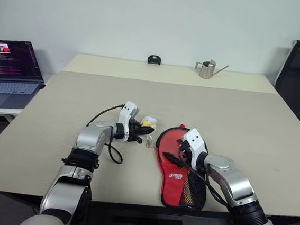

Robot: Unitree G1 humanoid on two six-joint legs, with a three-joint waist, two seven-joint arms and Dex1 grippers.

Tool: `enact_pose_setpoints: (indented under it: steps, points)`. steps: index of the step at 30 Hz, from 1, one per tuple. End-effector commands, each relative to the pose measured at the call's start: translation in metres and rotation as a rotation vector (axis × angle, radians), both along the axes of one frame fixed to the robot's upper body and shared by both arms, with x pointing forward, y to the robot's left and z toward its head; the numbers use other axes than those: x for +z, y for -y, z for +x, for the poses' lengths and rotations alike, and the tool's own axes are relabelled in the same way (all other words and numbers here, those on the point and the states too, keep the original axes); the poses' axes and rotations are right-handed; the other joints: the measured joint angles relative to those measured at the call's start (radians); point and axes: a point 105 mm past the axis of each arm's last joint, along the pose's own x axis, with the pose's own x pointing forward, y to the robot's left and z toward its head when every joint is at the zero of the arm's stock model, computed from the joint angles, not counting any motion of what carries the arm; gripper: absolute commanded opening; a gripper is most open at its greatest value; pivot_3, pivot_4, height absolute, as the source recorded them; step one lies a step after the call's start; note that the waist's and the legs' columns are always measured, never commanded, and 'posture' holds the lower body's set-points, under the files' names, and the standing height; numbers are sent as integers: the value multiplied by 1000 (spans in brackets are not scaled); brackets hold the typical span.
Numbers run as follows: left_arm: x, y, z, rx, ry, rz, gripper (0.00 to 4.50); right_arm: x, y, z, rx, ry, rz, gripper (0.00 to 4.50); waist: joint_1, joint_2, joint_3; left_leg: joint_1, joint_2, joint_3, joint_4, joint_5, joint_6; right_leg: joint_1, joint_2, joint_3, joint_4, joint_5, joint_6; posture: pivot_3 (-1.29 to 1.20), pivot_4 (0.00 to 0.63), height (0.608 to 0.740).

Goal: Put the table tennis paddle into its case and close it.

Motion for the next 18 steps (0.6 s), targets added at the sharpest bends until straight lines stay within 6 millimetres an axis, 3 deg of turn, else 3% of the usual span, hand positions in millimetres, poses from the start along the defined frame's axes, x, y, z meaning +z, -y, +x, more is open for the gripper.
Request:
enact_pose_setpoints:
  steps: [1,8,14,18]
  points:
    - [25,14,10,-46,95,19,236,-44,13,-8,-64,-172,-76,4500,0,0,0,2,0,0,0,0,0,3,0,0,-1,0,0,0,150,740]
    - [15,31,30,-69,184,162,236,-52,12,-11,-98,-192,-80,4500,-1,0,0,15,0,-1,-3,0,0,17,0,-1,-7,0,1,0,150,740]
    - [-6,48,43,-40,235,311,236,-58,8,-17,-119,-210,-62,4500,0,-1,-1,15,0,-1,-4,0,0,18,0,-1,-9,0,2,0,150,740]
    - [-8,54,47,-12,265,345,236,-61,3,-20,-133,-219,-54,4500,-1,-1,-1,15,0,-1,-5,-1,0,18,0,-1,-12,1,2,0,150,740]
